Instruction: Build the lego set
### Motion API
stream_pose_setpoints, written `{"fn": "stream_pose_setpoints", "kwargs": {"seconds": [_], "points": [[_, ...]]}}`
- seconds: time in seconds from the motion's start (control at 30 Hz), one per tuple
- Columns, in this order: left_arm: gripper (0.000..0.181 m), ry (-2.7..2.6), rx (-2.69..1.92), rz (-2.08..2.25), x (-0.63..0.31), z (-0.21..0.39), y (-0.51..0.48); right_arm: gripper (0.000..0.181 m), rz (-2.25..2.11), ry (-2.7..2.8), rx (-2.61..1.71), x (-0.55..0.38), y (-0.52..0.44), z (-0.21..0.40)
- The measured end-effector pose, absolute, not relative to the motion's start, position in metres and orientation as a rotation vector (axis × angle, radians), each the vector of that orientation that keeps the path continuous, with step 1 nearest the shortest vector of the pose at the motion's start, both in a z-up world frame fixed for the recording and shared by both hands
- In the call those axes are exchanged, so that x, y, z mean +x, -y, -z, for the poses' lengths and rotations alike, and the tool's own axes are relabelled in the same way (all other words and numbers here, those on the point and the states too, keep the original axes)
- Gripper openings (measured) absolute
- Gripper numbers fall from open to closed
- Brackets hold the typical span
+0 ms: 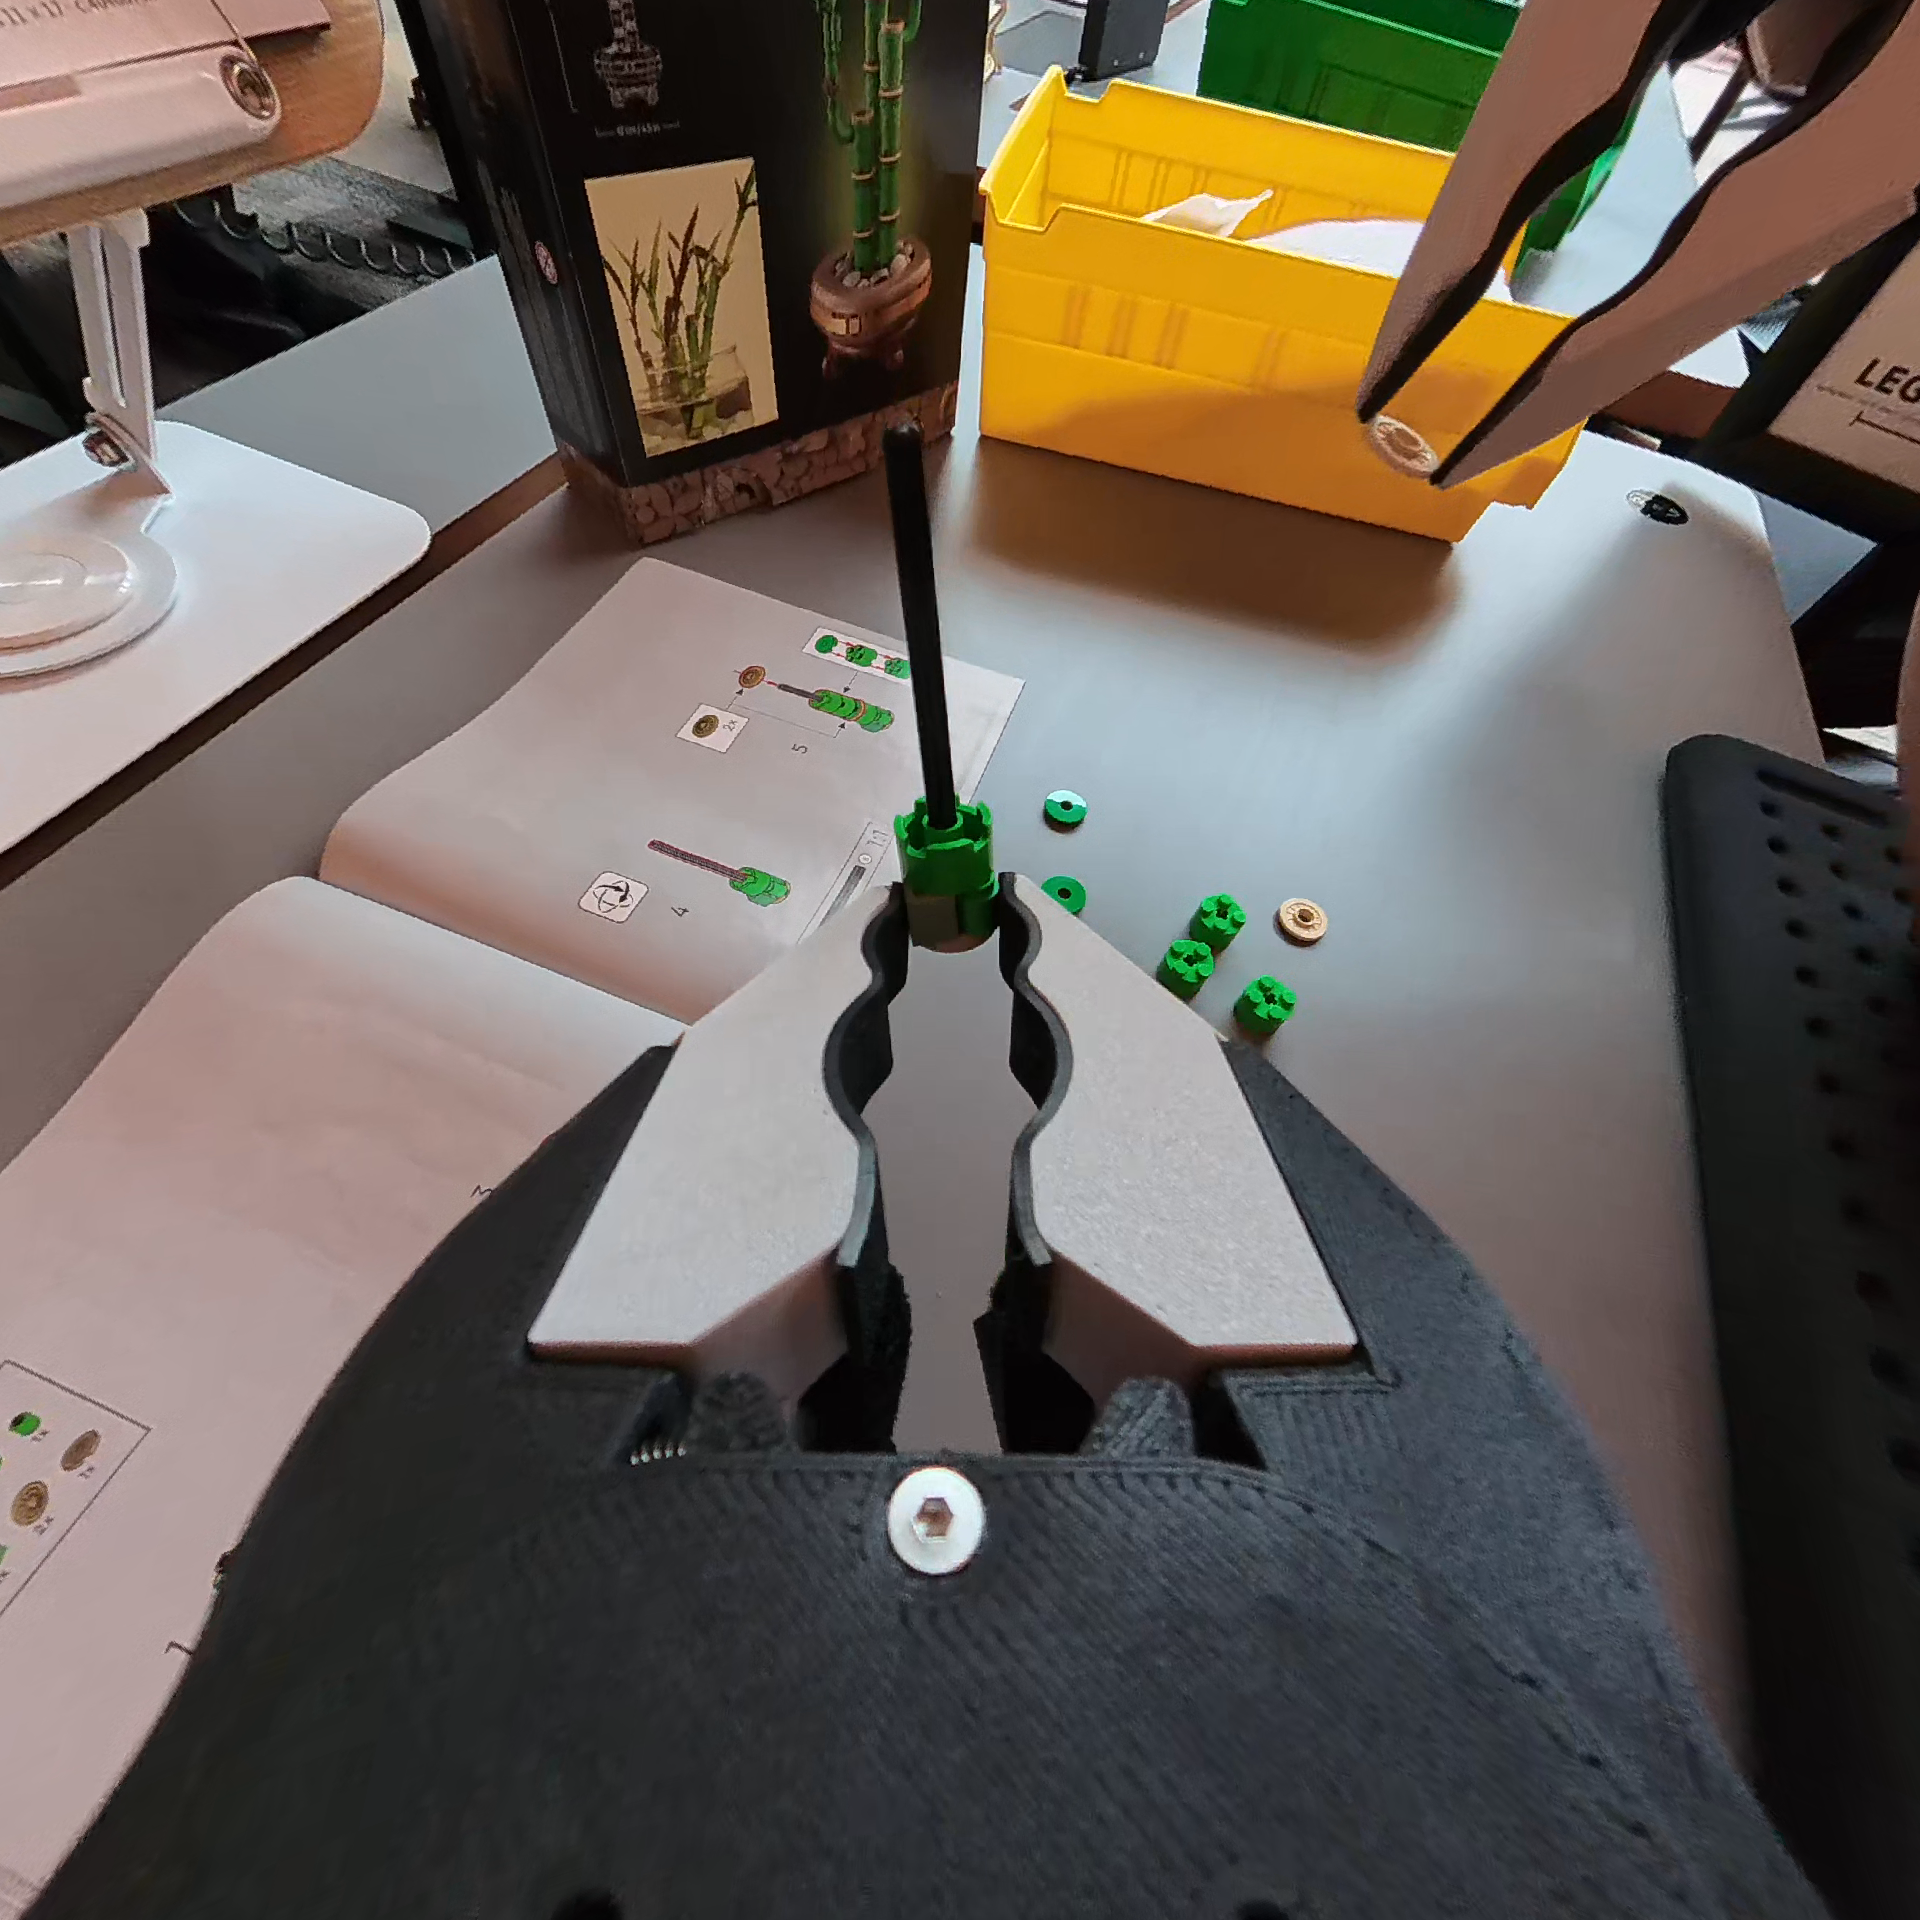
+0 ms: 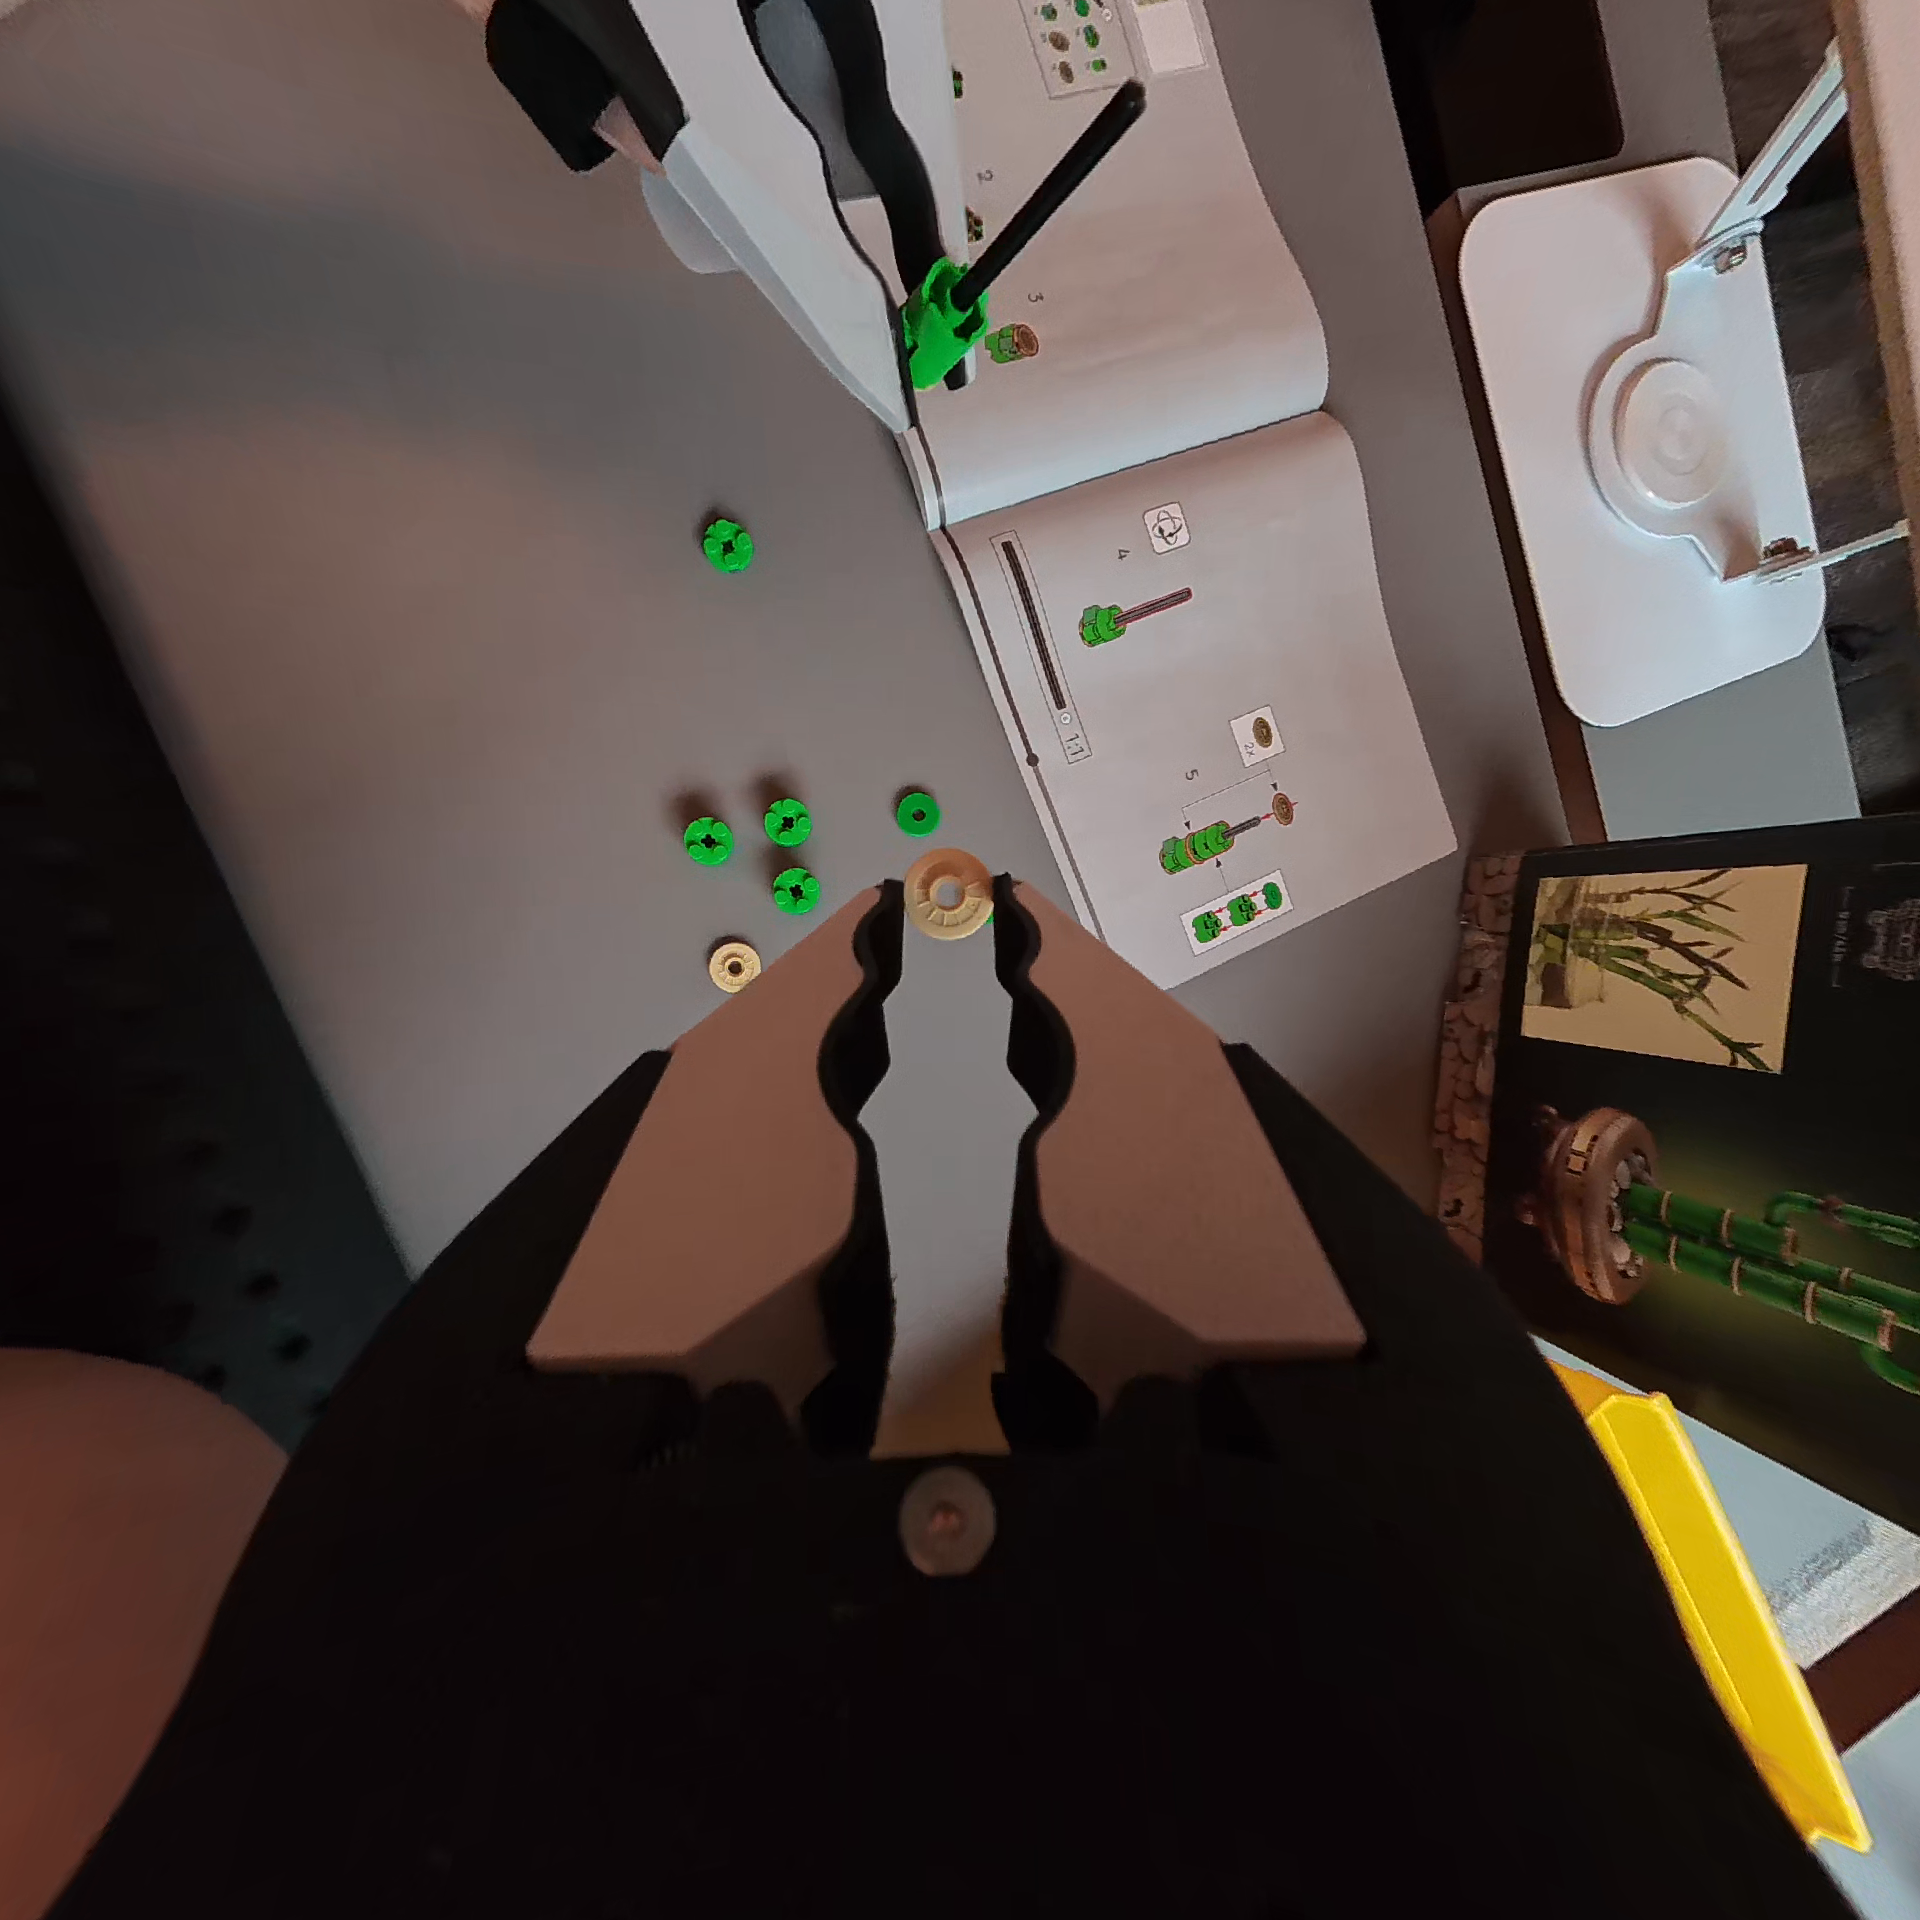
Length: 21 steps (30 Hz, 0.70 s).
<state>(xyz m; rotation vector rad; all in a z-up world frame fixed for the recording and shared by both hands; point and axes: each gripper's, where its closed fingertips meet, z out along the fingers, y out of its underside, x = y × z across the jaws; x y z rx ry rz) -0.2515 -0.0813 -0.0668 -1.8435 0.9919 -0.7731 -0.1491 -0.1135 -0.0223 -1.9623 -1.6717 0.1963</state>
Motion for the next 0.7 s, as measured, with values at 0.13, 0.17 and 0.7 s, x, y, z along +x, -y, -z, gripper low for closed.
{"fn": "stream_pose_setpoints", "kwargs": {"seconds": [0.13,0.17,0.7], "points": [[0.015,-0.986,-1.848,0.767,-0.254,0.067,0.080,0.016,-0.183,1.668,-1.943,-0.147,0.112,0.022],[0.015,-0.984,-1.847,0.767,-0.255,0.066,0.080,0.016,-0.174,1.676,-1.940,-0.147,0.111,0.023],[0.015,-0.939,-1.789,0.806,-0.257,0.048,0.080,0.017,-0.169,1.641,-1.940,-0.129,0.109,0.020]]}}
